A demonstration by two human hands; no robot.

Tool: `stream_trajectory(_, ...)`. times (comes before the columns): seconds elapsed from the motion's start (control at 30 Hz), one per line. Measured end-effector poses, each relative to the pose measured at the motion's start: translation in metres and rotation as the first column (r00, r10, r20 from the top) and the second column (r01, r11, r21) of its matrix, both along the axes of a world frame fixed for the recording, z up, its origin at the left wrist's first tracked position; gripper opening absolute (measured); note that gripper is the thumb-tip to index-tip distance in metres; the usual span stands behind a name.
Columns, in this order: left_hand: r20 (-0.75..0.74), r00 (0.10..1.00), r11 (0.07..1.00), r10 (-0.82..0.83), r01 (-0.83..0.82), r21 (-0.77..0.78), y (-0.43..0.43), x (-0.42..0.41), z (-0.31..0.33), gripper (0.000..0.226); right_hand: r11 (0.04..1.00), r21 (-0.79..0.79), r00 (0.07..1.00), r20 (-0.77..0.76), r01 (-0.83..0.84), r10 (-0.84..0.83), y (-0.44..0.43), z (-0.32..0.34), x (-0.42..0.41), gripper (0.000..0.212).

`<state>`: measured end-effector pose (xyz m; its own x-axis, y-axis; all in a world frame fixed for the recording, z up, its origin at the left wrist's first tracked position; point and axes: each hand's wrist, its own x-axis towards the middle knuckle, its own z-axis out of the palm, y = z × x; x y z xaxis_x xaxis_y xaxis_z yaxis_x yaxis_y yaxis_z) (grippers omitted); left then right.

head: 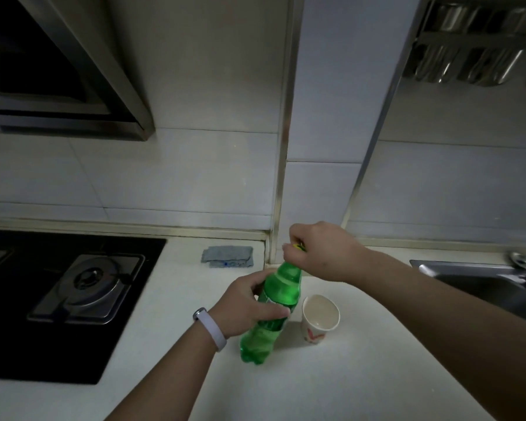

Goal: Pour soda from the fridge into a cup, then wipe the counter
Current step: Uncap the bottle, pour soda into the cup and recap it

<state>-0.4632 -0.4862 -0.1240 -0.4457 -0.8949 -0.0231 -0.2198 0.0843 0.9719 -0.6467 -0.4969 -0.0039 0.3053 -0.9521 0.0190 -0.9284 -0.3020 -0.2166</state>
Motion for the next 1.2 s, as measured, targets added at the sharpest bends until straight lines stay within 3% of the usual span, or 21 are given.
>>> stream_trajectory(0.1,0.032,0.994,0.994,0.107,-0.106,-0.035,-0.001,-0.006,0.004,0.067,0.983,-0.006,0.982,-0.021,0.185,-0.185,-0.005,-0.001,0.004,0.042)
stream_trajectory(0.2,0.074,0.983,0.985,0.166,-0.162,-0.065,-0.003,-0.010,0.004,0.066,0.973,0.031,0.973,-0.015,0.229,-0.229,-0.005,0.001,0.006,0.046)
stream_trajectory(0.4,0.007,0.994,0.994,0.108,-0.107,-0.037,-0.004,-0.006,0.002,0.062,0.996,0.083,0.998,0.060,-0.033,0.028,0.003,0.008,-0.002,0.031)
stream_trajectory(0.57,-0.054,0.998,0.999,0.036,-0.034,0.030,-0.002,-0.002,0.000,0.059,0.945,0.176,0.959,0.121,-0.276,0.257,0.000,0.013,-0.012,0.015)
stream_trajectory(0.67,-0.033,0.999,1.000,0.015,-0.014,0.026,-0.002,-0.001,-0.003,0.062,0.954,0.154,0.963,0.127,-0.257,0.239,-0.002,0.013,-0.011,0.014)
stream_trajectory(0.83,0.063,0.985,0.986,0.162,-0.158,-0.056,-0.004,-0.005,-0.007,0.074,0.998,0.051,0.999,-0.043,0.020,-0.018,-0.004,0.012,-0.006,0.042)
stream_trajectory(0.93,0.099,0.975,0.978,0.197,-0.189,-0.084,-0.005,-0.007,-0.007,0.078,0.993,0.075,0.995,-0.042,0.091,-0.088,-0.005,0.009,0.000,0.044)
stream_trajectory(1.03,0.101,0.974,0.977,0.204,-0.196,-0.084,-0.005,-0.008,-0.010,0.082,0.994,0.100,0.999,-0.027,0.045,-0.043,-0.004,0.008,0.004,0.036)
stream_trajectory(1.2,0.074,0.988,0.989,0.133,-0.127,-0.074,-0.006,-0.008,-0.015,0.071,0.966,0.168,0.979,-0.003,-0.198,0.202,-0.001,0.015,-0.006,0.018)
